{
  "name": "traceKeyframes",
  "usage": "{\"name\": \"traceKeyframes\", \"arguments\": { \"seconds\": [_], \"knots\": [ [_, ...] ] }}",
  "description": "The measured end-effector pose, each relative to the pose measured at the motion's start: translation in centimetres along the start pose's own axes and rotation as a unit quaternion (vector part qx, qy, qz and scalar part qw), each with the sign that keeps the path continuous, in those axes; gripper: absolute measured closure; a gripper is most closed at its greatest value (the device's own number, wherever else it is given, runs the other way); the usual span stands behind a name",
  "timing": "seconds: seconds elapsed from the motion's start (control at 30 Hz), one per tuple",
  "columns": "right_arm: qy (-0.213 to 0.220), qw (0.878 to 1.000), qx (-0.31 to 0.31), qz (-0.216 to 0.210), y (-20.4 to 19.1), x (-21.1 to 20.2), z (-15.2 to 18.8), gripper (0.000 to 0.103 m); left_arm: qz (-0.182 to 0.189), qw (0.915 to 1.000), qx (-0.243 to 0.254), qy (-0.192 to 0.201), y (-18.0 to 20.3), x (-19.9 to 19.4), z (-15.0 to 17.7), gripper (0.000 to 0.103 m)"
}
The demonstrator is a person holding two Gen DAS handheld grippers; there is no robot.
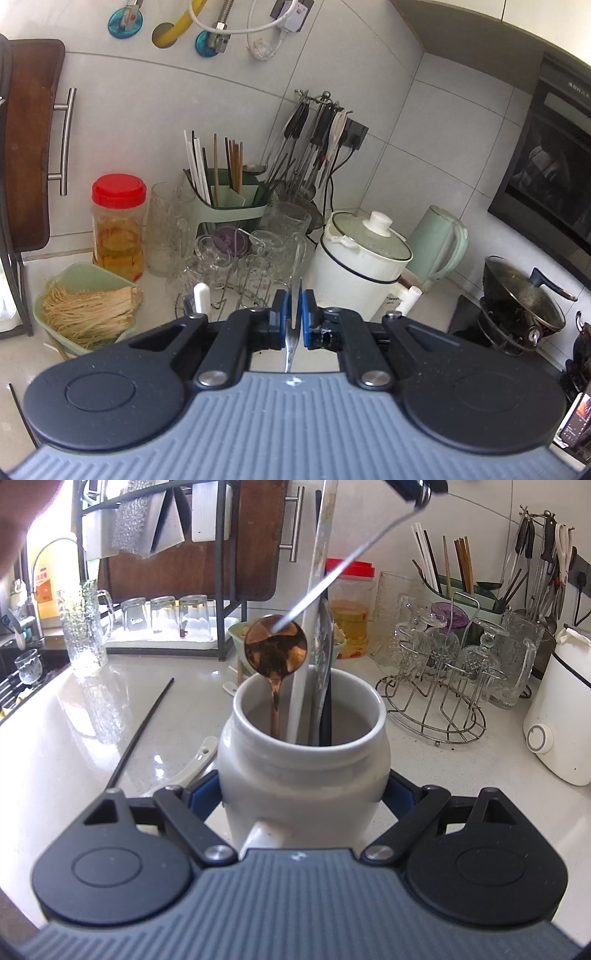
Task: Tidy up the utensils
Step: 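Lift the silver fork with the left tool and carry it over the jar, then lower the silver fork into the white jar and open the left tool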
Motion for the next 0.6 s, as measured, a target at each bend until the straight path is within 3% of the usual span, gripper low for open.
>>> {"name": "traceKeyframes", "arguments": {
  "seconds": [0.17,0.6],
  "knots": [
    [-0.001,1.0,0.008,0.0,0.1,0.2,0.0,0.011,0.001,1.0,0.002,0.009,-0.2,0.8,1.1,0.094],
    [-0.003,1.0,0.01,-0.002,0.2,0.3,0.0,0.011,-0.028,0.9984,-0.012,-0.047,-2.1,1.0,3.9,0.094]
  ]
}}
Point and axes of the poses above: each gripper's, at about its wrist camera, not at the fingertips, and x roughly the way its jaws point, y to its right, z to its underside, the point moved 2 cm from there along x, roughly the way its jaws point, and after that the axes turned 14 degrees about -z, right-handed, at the moved point
